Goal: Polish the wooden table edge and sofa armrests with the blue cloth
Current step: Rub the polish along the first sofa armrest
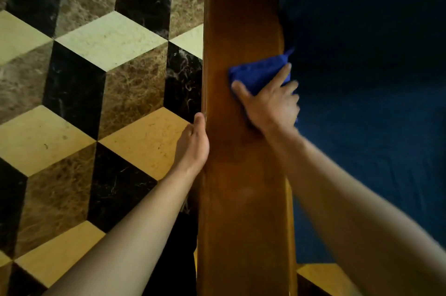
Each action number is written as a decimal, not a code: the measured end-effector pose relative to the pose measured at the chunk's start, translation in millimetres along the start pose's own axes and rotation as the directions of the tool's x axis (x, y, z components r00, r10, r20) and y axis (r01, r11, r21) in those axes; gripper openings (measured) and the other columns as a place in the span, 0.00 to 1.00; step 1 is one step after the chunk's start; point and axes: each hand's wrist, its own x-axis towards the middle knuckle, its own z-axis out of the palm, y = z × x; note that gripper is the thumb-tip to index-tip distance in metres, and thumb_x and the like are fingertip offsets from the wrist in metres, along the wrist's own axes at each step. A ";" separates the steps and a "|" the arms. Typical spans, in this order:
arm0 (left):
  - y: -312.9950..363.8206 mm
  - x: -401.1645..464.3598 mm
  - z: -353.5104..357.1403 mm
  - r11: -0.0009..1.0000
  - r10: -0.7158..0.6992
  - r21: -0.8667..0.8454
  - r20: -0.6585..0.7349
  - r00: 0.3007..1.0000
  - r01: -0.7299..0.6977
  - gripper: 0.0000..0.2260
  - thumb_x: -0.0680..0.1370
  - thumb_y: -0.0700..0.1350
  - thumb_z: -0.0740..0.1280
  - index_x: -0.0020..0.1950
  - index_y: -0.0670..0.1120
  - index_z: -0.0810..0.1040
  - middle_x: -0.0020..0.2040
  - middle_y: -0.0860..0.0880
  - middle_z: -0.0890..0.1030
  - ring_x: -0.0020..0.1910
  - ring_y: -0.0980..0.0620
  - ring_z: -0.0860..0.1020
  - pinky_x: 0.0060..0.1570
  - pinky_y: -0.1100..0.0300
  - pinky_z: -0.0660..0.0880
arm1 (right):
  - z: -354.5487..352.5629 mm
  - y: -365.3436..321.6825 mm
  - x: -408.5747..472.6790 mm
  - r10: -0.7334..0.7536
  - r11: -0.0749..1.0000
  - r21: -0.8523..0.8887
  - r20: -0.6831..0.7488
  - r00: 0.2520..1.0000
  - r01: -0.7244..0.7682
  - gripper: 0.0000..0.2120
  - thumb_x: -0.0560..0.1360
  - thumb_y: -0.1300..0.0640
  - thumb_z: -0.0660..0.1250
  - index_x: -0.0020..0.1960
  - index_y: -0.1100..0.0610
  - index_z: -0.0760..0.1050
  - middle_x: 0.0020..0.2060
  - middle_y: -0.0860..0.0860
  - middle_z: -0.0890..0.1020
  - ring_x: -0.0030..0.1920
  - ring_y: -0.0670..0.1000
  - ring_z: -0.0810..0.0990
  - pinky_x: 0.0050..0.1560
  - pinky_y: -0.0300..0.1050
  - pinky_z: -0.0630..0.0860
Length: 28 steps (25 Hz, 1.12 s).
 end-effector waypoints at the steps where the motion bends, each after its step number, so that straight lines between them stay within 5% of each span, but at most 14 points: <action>1: 3.3 5.9 0.6 0.999 0.043 0.019 0.025 0.999 -0.044 0.33 0.81 0.69 0.46 0.74 0.50 0.72 0.70 0.47 0.77 0.64 0.45 0.77 0.66 0.44 0.73 | -3.6 -1.3 27.2 0.083 0.987 0.139 0.019 0.996 -0.084 0.58 0.65 0.18 0.59 0.78 0.59 0.57 0.69 0.63 0.74 0.63 0.68 0.77 0.57 0.59 0.74; 4: 14.2 27.2 -2.4 0.998 0.067 0.016 0.036 0.997 -0.068 0.31 0.82 0.68 0.46 0.71 0.50 0.74 0.61 0.52 0.77 0.50 0.54 0.77 0.57 0.50 0.72 | -13.9 16.1 67.0 0.179 0.805 0.537 0.183 0.967 -0.250 0.38 0.74 0.27 0.62 0.72 0.54 0.69 0.63 0.57 0.80 0.61 0.61 0.81 0.59 0.51 0.77; 6: 22.2 41.3 -4.2 0.998 0.061 -0.006 0.049 0.997 -0.061 0.28 0.83 0.66 0.47 0.68 0.50 0.75 0.59 0.51 0.77 0.50 0.52 0.76 0.57 0.48 0.74 | -16.8 34.1 40.4 0.170 0.782 0.577 0.164 0.972 -0.235 0.31 0.79 0.33 0.60 0.74 0.52 0.69 0.64 0.57 0.80 0.64 0.61 0.79 0.64 0.52 0.76; 8: 33.8 53.3 -8.3 0.997 0.051 -0.061 0.071 0.996 -0.046 0.23 0.84 0.62 0.50 0.66 0.50 0.76 0.60 0.50 0.79 0.55 0.47 0.78 0.62 0.43 0.76 | -2.5 41.4 -18.2 0.069 0.967 0.243 0.057 0.996 -0.081 0.39 0.78 0.30 0.57 0.80 0.53 0.58 0.75 0.61 0.70 0.73 0.64 0.70 0.70 0.57 0.68; 11: 53.1 72.0 -16.2 0.990 -0.014 -0.136 0.127 0.992 0.032 0.18 0.84 0.56 0.55 0.62 0.48 0.79 0.60 0.46 0.81 0.56 0.43 0.81 0.59 0.41 0.79 | 21.9 9.6 -90.7 -0.145 0.965 -0.219 -0.001 0.989 0.141 0.49 0.74 0.21 0.44 0.83 0.51 0.41 0.83 0.59 0.44 0.82 0.65 0.42 0.80 0.67 0.45; 14: 64.5 87.5 -25.5 0.960 -0.121 -0.213 0.270 0.955 0.182 0.19 0.83 0.60 0.56 0.51 0.50 0.83 0.49 0.45 0.87 0.47 0.42 0.86 0.43 0.45 0.85 | 29.2 -46.0 -49.0 -0.172 0.955 -0.243 0.007 0.985 0.168 0.53 0.71 0.20 0.50 0.83 0.51 0.39 0.83 0.59 0.41 0.81 0.66 0.35 0.79 0.69 0.38; 17: 65.0 106.1 -37.2 0.903 -0.156 -0.313 0.396 0.905 0.293 0.29 0.80 0.67 0.56 0.55 0.45 0.85 0.48 0.37 0.87 0.46 0.39 0.85 0.51 0.37 0.81 | 28.9 -90.0 0.9 -0.151 0.955 -0.261 -0.026 0.988 0.139 0.53 0.71 0.26 0.59 0.84 0.53 0.42 0.83 0.62 0.45 0.81 0.69 0.39 0.78 0.71 0.41; 20: 61.4 109.4 -44.2 0.856 -0.169 -0.366 0.469 0.867 0.365 0.29 0.79 0.67 0.56 0.56 0.45 0.84 0.46 0.42 0.88 0.43 0.41 0.87 0.44 0.44 0.83 | 50.5 -80.9 -51.0 -0.279 0.933 -0.261 -0.097 0.955 0.247 0.49 0.74 0.40 0.67 0.84 0.55 0.43 0.83 0.61 0.47 0.82 0.67 0.42 0.80 0.69 0.47; 23: 73.3 96.7 -38.0 0.911 -0.166 -0.261 0.479 0.862 0.320 0.26 0.80 0.65 0.58 0.61 0.46 0.82 0.54 0.41 0.87 0.53 0.40 0.84 0.53 0.45 0.80 | 64.6 -19.3 -177.9 -0.389 0.875 -0.327 -0.038 0.920 0.356 0.51 0.71 0.52 0.75 0.84 0.51 0.47 0.84 0.58 0.47 0.82 0.65 0.45 0.79 0.69 0.51; 28: 108.2 96.4 -11.0 0.989 -0.066 -0.098 0.370 0.927 0.110 0.33 0.79 0.69 0.57 0.75 0.48 0.70 0.69 0.44 0.78 0.63 0.41 0.78 0.61 0.43 0.77 | 64.9 18.0 -228.0 -0.236 0.915 -0.330 0.027 0.971 0.232 0.56 0.67 0.43 0.78 0.84 0.51 0.49 0.84 0.57 0.50 0.82 0.66 0.47 0.78 0.69 0.50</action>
